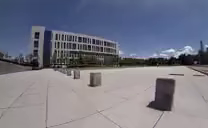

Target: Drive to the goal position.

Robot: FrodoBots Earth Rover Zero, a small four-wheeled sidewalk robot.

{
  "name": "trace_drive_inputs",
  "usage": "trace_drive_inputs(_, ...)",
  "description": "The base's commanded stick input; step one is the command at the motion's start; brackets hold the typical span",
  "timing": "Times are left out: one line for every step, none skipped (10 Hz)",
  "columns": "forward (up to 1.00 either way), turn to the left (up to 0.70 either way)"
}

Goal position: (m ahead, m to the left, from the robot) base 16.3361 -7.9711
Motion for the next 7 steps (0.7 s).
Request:
trace_drive_inputs(0.7, -0.13)
trace_drive_inputs(0.7, -0.3)
trace_drive_inputs(0.7, -0.31)
trace_drive_inputs(0.7, -0.31)
trace_drive_inputs(0.7, -0.3)
trace_drive_inputs(0.7, -0.27)
trace_drive_inputs(0.7, -0.26)
